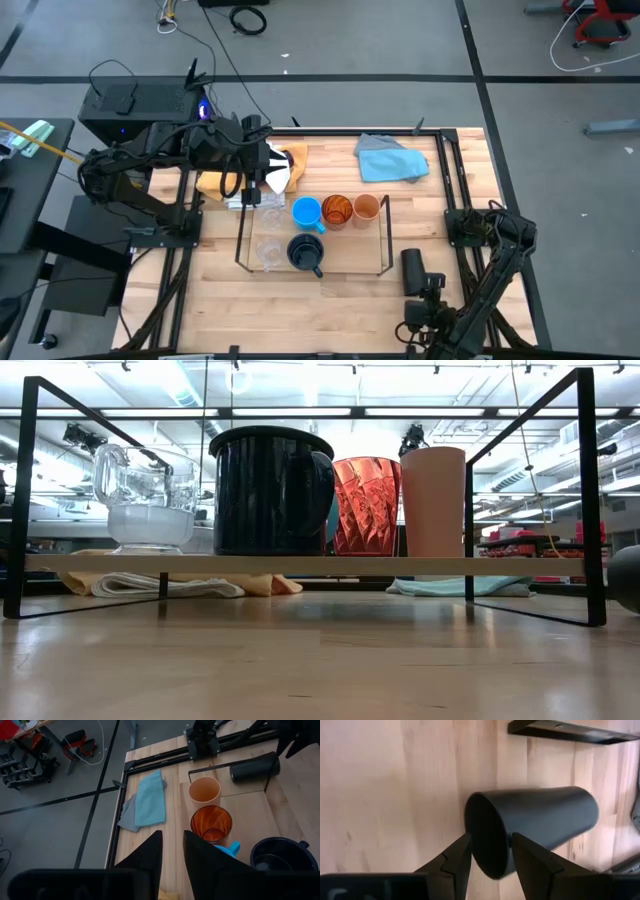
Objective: Stack small to large cups/mugs on shelf
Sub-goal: Put the black cup on the shelf
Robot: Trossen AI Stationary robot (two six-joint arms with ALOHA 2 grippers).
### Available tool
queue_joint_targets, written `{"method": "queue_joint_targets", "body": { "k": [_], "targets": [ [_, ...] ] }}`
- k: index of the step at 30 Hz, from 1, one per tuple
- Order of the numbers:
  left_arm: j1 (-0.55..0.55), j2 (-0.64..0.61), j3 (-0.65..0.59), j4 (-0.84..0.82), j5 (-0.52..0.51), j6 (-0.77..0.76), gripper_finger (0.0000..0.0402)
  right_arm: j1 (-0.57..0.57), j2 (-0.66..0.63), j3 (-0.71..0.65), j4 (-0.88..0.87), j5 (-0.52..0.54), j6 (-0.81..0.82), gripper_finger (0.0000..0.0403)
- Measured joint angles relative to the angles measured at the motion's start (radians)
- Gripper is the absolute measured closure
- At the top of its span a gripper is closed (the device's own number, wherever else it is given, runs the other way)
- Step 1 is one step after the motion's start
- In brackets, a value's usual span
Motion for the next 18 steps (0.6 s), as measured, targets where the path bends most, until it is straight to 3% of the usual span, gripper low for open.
{"method": "queue_joint_targets", "body": {
  "k": [11,18],
  "targets": [
    [0.0,0.0,0.0,0.0,0.0,-0.012,0.0322,-0.032,0.001,-0.138,0.053,-0.01,0.035,0.0258],
    [0.0,0.0,0.0,-0.001,0.0,-0.015,0.0319,-0.049,-0.006,-0.113,0.055,-0.004,0.077,0.0277]
  ]
}}
